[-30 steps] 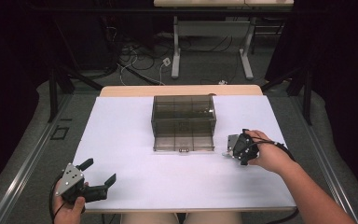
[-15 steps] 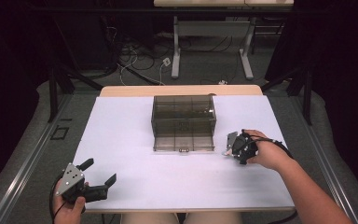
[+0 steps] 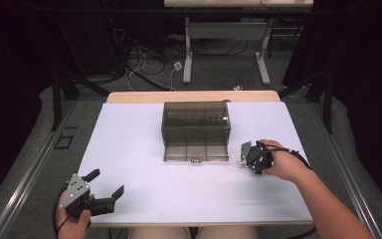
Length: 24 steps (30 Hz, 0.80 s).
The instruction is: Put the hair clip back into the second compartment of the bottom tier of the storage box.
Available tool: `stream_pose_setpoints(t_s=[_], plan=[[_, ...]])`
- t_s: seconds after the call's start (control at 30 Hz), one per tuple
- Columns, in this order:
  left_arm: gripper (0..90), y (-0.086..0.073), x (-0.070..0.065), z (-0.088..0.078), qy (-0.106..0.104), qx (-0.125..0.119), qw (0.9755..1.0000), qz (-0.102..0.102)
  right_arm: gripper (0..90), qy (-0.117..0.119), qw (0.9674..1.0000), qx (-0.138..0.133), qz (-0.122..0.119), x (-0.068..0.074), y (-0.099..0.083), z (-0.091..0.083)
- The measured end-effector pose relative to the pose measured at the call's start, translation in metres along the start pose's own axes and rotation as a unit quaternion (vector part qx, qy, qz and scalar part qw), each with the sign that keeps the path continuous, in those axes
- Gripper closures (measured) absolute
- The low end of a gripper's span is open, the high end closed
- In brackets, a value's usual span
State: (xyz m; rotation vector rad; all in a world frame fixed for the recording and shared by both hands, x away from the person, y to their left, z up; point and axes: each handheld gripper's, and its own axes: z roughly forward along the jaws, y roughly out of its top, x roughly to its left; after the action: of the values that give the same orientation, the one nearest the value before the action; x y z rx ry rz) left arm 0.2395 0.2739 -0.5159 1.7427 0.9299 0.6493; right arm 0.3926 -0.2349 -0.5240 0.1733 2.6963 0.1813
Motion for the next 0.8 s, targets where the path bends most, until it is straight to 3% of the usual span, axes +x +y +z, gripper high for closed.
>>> stream_pose_setpoints(t_s=[0.13, 0.23, 0.37, 0.53, 0.7, 0.73, 0.8], plan=[[1.1, -0.0001, -0.0004, 0.0003, -0.001, 0.0, 1.0, -0.003, 43.1, 0.002, 0.9999, 0.009, -0.006, 0.0002, 0.0001, -0.0018], [1.1, -0.0002, -0.0004, 0.0004, -0.001, 0.0, 1.0, -0.004, 43.8, -0.004, 1.0, -0.001, -0.009, 0.0007, -0.0003, -0.001], [1.1, -0.0002, -0.0004, 0.0004, -0.001, 0.0, 1.0, -0.004, 44.2, -0.002, 1.0, 0.006, 0.003, 0.0026, -0.0006, -0.0024], [1.1, -0.0002, -0.0004, 0.0004, -0.001, 0.0, 1.0, -0.003, 44.3, -0.003, 1.0, 0.001, -0.005, 0.0012, -0.0006, -0.0032], [1.1, -0.0001, -0.0006, 0.0005, 0.0, 0.001, 1.0, -0.003, 44.3, -0.006, 0.9999, -0.008, 0.0, 0.0, -0.0022, -0.0072], [1.1, -0.0001, -0.0006, 0.0006, -0.001, 0.001, 1.0, -0.003, 44.4, -0.006, 0.9999, -0.003, 0.011, 0.0013, -0.0025, -0.0089], [1.1, -0.0001, -0.0007, 0.0008, -0.001, 0.001, 1.0, -0.004, 44.4, -0.008, 0.9999, -0.011, 0.0, -0.0004, -0.0027, -0.0091]])
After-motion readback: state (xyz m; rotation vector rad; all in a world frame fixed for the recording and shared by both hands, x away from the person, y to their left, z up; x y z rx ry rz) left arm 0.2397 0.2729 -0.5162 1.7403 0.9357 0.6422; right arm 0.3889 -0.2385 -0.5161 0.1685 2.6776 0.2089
